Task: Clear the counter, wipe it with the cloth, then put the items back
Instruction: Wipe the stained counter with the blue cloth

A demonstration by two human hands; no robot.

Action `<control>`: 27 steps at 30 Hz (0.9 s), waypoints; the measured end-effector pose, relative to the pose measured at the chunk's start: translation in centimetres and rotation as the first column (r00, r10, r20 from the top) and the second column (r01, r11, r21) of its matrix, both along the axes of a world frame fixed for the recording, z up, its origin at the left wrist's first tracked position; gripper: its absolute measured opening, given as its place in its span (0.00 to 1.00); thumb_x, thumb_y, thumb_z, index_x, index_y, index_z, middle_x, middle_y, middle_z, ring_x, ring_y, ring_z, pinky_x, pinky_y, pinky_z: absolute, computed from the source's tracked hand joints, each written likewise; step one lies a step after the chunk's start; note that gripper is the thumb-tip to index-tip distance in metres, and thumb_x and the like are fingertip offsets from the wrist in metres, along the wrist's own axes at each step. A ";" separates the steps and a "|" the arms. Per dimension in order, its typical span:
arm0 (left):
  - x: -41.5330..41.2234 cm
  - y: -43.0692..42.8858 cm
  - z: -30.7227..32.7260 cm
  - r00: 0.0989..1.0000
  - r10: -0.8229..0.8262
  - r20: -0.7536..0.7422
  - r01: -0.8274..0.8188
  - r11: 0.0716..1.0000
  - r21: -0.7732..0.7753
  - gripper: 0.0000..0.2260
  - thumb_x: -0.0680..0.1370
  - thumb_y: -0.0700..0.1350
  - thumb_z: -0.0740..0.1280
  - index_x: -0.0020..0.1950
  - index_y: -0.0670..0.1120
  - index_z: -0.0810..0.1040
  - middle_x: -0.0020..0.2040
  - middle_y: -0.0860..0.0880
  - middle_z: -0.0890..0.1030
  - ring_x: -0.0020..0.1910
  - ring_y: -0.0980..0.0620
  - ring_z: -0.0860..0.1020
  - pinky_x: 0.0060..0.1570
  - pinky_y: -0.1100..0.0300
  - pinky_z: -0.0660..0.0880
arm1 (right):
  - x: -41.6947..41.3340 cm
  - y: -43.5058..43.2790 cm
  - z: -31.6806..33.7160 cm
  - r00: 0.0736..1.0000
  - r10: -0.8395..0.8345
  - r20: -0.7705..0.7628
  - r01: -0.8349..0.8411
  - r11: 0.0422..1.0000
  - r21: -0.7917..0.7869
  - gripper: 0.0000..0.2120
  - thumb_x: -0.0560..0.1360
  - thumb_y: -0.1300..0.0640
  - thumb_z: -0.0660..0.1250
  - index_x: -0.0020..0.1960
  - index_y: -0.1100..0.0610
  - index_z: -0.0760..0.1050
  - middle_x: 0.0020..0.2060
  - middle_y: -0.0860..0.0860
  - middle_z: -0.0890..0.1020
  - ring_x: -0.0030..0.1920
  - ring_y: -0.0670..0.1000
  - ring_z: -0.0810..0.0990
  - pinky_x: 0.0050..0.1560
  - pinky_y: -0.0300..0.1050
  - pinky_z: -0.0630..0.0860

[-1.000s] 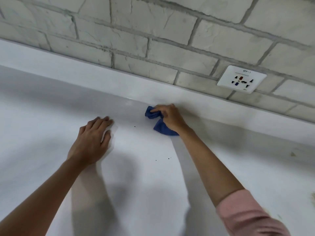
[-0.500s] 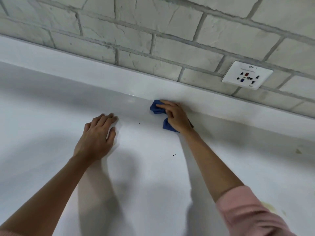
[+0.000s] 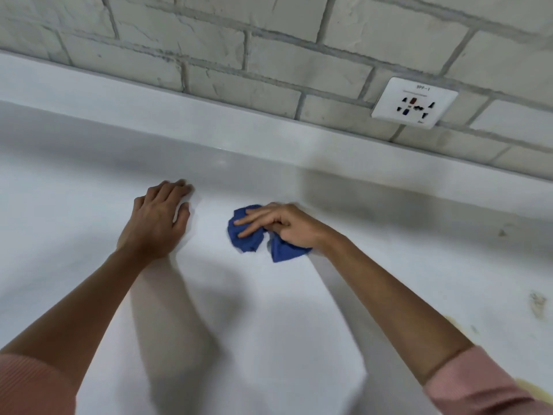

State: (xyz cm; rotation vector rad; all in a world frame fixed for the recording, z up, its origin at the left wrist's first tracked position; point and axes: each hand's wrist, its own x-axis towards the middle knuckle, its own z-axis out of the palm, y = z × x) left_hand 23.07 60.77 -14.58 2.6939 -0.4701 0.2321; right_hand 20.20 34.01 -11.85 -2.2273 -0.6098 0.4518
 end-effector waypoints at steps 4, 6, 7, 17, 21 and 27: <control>0.0 0.0 0.2 1.000 -0.001 -0.009 0.001 1.000 -0.007 0.21 0.77 0.50 0.52 0.68 0.48 0.69 0.69 0.47 0.71 0.67 0.43 0.66 0.62 0.44 0.64 | -2.4 -2.9 2.8 0.988 0.079 -0.131 -0.074 0.996 0.046 0.18 0.76 0.75 0.57 0.54 0.62 0.81 0.56 0.44 0.79 0.61 0.36 0.74 0.64 0.27 0.64; -0.1 0.0 0.1 1.000 0.000 -0.007 0.000 1.000 -0.012 0.21 0.77 0.50 0.52 0.68 0.48 0.69 0.69 0.47 0.70 0.67 0.43 0.66 0.62 0.44 0.64 | -2.3 -5.5 4.5 0.987 -0.120 -0.108 0.138 0.975 0.173 0.18 0.74 0.75 0.58 0.54 0.59 0.80 0.55 0.44 0.80 0.58 0.38 0.78 0.60 0.28 0.69; -0.1 0.0 0.1 1.000 0.001 -0.004 -0.001 1.000 -0.015 0.22 0.77 0.50 0.52 0.69 0.48 0.69 0.69 0.47 0.70 0.67 0.43 0.66 0.62 0.44 0.64 | -2.1 -7.2 5.0 0.969 -0.238 -0.061 0.246 0.944 0.218 0.19 0.74 0.76 0.58 0.54 0.58 0.80 0.55 0.44 0.81 0.57 0.39 0.79 0.58 0.29 0.71; 0.0 0.0 0.0 1.000 -0.010 0.011 0.011 0.999 -0.030 0.18 0.79 0.46 0.56 0.68 0.46 0.69 0.69 0.45 0.71 0.66 0.40 0.67 0.63 0.42 0.63 | -0.2 -10.6 -2.2 0.793 -0.463 0.396 0.577 0.779 -0.245 0.21 0.81 0.63 0.52 0.72 0.52 0.66 0.75 0.50 0.60 0.75 0.51 0.57 0.73 0.41 0.52; -0.3 -0.3 0.4 0.998 -0.008 0.068 0.009 1.000 -0.020 0.16 0.79 0.43 0.58 0.66 0.42 0.72 0.67 0.42 0.73 0.64 0.37 0.70 0.62 0.43 0.66 | -1.1 -7.0 -1.5 0.877 -0.395 0.273 0.444 0.884 -0.148 0.22 0.79 0.69 0.53 0.69 0.56 0.70 0.73 0.52 0.65 0.75 0.51 0.59 0.72 0.37 0.51; -2.5 -0.6 1.4 0.977 0.018 0.214 -0.028 0.999 0.044 0.11 0.76 0.35 0.62 0.57 0.38 0.77 0.56 0.38 0.79 0.52 0.35 0.77 0.53 0.43 0.70 | -7.8 -3.0 -0.7 0.929 -0.278 0.246 0.296 0.954 -0.039 0.26 0.72 0.77 0.53 0.61 0.57 0.78 0.67 0.51 0.74 0.71 0.50 0.67 0.70 0.40 0.60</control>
